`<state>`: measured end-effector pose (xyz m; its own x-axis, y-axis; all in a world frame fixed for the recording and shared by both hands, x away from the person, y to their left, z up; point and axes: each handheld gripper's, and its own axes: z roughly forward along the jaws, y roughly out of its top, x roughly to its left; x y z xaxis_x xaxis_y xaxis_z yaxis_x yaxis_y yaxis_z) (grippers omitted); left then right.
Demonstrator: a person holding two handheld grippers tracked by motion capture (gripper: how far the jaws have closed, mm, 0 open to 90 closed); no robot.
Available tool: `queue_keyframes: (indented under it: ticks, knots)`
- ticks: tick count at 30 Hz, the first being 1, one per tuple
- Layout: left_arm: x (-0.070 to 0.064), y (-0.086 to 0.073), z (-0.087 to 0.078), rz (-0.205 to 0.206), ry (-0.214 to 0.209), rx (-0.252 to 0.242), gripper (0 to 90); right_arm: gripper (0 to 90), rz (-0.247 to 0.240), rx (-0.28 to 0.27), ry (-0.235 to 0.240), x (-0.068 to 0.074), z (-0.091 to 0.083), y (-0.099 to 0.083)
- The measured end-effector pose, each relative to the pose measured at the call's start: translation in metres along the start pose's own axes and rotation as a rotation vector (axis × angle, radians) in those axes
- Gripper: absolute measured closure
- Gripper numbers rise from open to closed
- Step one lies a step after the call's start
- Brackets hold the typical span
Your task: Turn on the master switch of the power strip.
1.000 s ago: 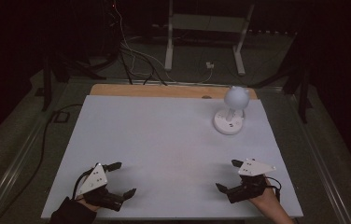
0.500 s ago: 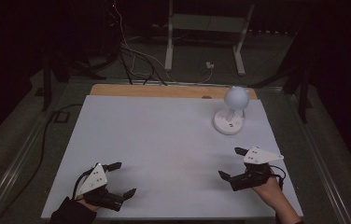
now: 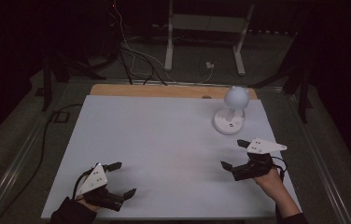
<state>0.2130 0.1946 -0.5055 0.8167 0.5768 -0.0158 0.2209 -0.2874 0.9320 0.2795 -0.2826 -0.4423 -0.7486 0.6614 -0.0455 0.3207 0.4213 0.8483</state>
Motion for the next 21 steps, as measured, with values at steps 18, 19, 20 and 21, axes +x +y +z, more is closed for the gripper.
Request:
queue_keyframes:
  ticks: [18,19,20,21]
  knots:
    - [0.0,0.0,0.0,-0.002,-0.001,-0.001,0.3,0.0,0.02,-0.007,-0.051,-0.033,0.005,0.01]
    - [0.0,0.0,0.0,-0.002,-0.001,0.0,0.3,0.0,0.02,-0.007,-0.051,-0.033,0.005,0.01]
    - [0.0,0.0,0.0,-0.002,-0.002,0.001,0.3,0.0,0.024,-0.005,-0.052,-0.035,0.005,0.011]
    - [0.0,0.0,0.0,-0.002,-0.002,-0.001,0.3,0.0,0.026,-0.01,-0.052,-0.039,0.005,0.012]
